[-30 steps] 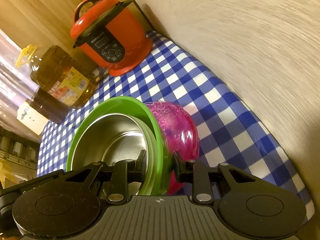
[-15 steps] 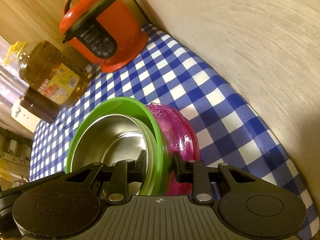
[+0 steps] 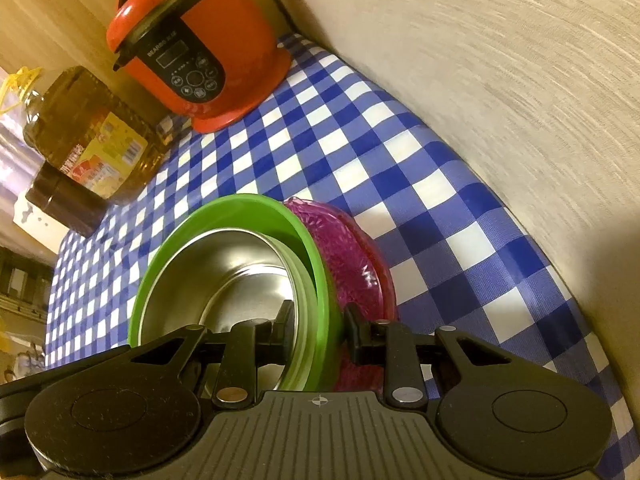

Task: Organize plates and bowls
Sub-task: 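Lower the green bowl onto the pink plates with both tools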

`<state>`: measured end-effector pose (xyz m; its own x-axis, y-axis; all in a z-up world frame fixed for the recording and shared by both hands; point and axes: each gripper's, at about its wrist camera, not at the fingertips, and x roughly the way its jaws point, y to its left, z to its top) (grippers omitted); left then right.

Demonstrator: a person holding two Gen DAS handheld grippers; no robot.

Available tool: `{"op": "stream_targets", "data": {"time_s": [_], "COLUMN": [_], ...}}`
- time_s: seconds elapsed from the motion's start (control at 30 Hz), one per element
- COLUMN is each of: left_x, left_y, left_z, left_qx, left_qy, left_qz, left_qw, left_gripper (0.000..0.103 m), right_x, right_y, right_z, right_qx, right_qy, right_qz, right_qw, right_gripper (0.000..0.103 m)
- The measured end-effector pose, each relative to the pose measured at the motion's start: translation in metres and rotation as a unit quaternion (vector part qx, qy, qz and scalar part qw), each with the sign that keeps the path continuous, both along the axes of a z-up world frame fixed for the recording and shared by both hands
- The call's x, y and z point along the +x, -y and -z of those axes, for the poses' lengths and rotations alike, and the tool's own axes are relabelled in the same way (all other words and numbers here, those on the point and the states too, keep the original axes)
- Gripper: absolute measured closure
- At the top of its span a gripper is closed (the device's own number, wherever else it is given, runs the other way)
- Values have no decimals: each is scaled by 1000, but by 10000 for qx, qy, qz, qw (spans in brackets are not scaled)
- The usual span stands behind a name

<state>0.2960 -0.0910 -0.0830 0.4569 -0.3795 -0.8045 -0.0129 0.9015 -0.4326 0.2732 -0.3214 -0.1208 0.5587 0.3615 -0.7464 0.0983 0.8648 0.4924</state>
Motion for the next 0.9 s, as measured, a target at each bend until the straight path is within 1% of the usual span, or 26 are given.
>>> {"op": "stream_targets", "data": {"time_s": [0.27,0.43,0.5,0.53,0.57,0.6,0.63,0.7,0.77,0.83,0.9], "left_x": [3,3,1,0,-2,-3,-6,-11,-19,-28,-37], "left_y": [1,2,-1,-3,-4,-6,-8,-12,-17,-22,-28], "left_z": [1,-3,-6,-7,-9,-12,-15,-21,-27,-33,-39], "left_qx": [97,204,168,162,169,157,117,25,-35,-96,-109], "left_qy": [39,200,282,343,393,443,490,602,742,876,1020], "left_qz": [69,139,101,85,58,27,-1,-39,-98,-152,-244], "left_qw": [9999,9995,9994,9992,9991,9989,9987,9982,9972,9960,9944], "left_gripper": [74,75,73,70,65,64,63,57,51,46,43], "right_x": [4,6,6,5,4,3,0,-4,-9,-17,-27], "right_y": [-4,-4,-4,-4,-3,-2,-1,-1,0,1,2], "right_z": [1,3,3,2,1,0,-2,-8,-15,-22,-30], "right_qx": [-124,-161,-157,-148,-129,-111,-93,-56,-69,-124,-142], "right_qy": [23,79,103,123,152,191,245,415,546,672,799], "right_qz": [-148,-207,-230,-235,-232,-218,-214,-229,-223,-177,-122], "right_qw": [9998,9996,9996,9995,9995,9995,9994,9989,9982,9975,9966], "right_gripper": [76,76,76,75,73,72,69,61,50,45,43]}}
